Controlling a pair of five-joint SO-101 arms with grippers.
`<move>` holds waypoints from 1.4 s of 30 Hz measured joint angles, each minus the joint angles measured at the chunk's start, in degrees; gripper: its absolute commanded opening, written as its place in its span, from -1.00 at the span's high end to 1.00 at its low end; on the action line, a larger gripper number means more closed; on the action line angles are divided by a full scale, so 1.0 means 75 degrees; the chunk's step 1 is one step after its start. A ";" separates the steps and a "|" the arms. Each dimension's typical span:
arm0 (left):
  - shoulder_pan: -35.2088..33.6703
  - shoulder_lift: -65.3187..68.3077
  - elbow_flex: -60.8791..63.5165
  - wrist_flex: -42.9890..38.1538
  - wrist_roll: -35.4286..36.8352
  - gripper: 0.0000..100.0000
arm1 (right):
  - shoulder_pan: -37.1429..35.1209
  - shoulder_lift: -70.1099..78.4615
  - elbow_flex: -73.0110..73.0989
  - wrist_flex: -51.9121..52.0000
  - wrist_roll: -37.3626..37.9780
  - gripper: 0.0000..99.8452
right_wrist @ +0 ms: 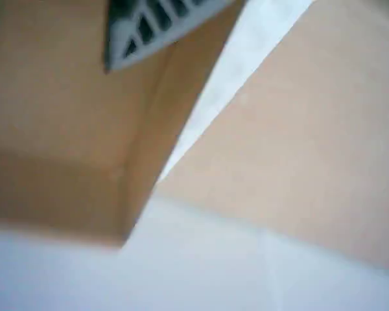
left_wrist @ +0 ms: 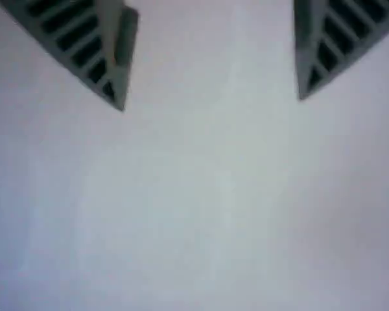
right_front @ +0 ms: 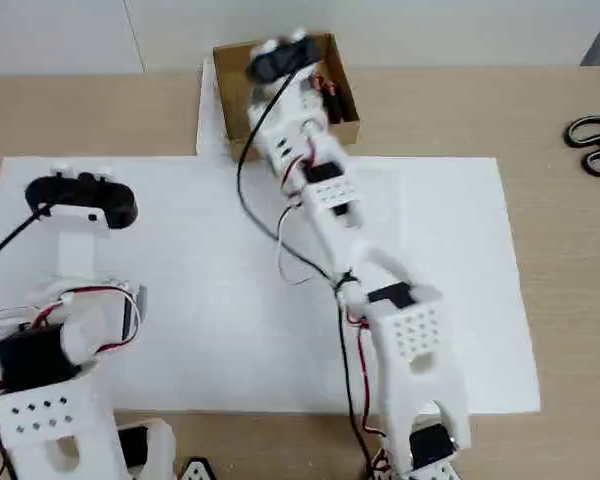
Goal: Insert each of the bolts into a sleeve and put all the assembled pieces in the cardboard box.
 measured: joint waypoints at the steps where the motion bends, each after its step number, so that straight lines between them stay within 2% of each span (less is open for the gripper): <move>1: 0.0000 0.0000 -0.0176 0.0000 0.0000 0.67 | 0.0117 -0.0422 0.0000 0.0434 0.0000 0.57; 9: 0.0000 0.0000 -0.1536 0.0000 0.0797 0.67 | 0.0879 -0.4243 0.0000 0.4665 0.0000 0.57; 17: 0.0000 -0.0059 -0.2122 0.0000 0.1453 0.67 | 0.0914 -0.8486 -0.0105 0.9330 -0.0012 0.57; 21: 0.0082 -0.0598 -0.2157 -0.0070 0.1618 0.67 | 0.0914 -1.0174 0.0047 1.1089 -0.0012 0.57; 23: 0.0246 -0.0973 -0.2098 -0.0211 0.1618 0.67 | 0.0914 -1.0831 0.0434 1.1487 -0.0012 0.57; 28: 0.0539 -0.1946 -0.1114 -0.1055 0.1618 0.67 | 0.0914 -1.2589 0.2391 1.1558 -0.0012 0.57; 32: 0.0563 -0.2860 0.0281 -0.2086 0.1618 0.67 | 0.0914 -1.4007 0.4700 1.0842 -0.0012 0.57; 42: 0.0563 -0.5216 0.5146 -0.6025 0.1618 0.67 | 0.1055 -1.7196 1.1558 0.6025 -0.0012 0.57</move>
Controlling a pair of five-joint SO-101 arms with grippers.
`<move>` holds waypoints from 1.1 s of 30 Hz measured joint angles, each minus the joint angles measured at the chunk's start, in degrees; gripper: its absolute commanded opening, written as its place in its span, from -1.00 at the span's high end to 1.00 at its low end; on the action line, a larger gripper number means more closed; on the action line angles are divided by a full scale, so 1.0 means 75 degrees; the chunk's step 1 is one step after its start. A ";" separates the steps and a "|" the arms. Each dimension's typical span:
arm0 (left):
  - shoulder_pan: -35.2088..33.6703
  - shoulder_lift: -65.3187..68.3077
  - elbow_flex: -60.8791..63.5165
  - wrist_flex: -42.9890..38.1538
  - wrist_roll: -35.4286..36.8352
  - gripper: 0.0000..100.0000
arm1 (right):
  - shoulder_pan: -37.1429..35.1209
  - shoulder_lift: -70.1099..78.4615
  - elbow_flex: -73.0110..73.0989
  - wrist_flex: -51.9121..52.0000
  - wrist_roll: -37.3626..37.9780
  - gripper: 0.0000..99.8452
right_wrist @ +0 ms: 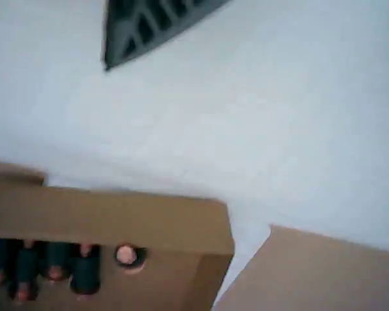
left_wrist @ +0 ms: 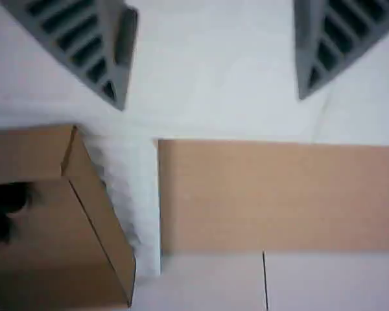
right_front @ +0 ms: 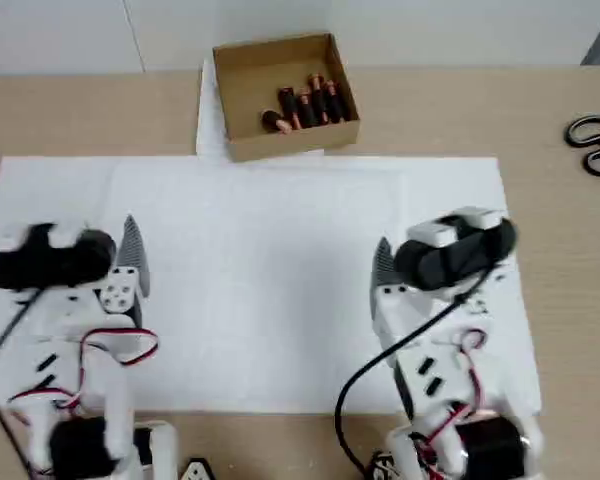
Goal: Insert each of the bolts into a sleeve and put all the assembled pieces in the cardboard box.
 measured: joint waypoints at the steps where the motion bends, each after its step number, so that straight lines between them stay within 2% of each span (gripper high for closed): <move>1: 0.0000 -0.0258 0.0492 -0.0316 0.0000 0.67 | 0.0094 -0.0328 0.0516 -0.0434 0.0000 0.57; 5: 0.0000 -0.1289 0.2075 -0.0762 0.0000 0.67 | 0.0504 -0.1418 0.2145 -0.1278 0.0000 0.57; 14: 0.0000 -0.1383 0.3399 -0.0821 0.0000 0.67 | 0.1055 -0.1629 0.3868 -0.1477 0.0000 0.57; 20: 0.0023 -0.1383 0.3481 -0.0504 0.0012 0.67 | 0.1055 -0.1629 0.4407 -0.1477 0.0000 0.57; 24: 0.0023 -0.1383 0.3481 0.0164 0.0035 0.67 | 0.1055 -0.1629 0.4407 -0.1407 0.0000 0.57; 33: 0.0023 -0.1383 0.3481 0.0504 0.0035 0.67 | 0.1055 -0.1629 0.4407 -0.0035 0.0000 0.57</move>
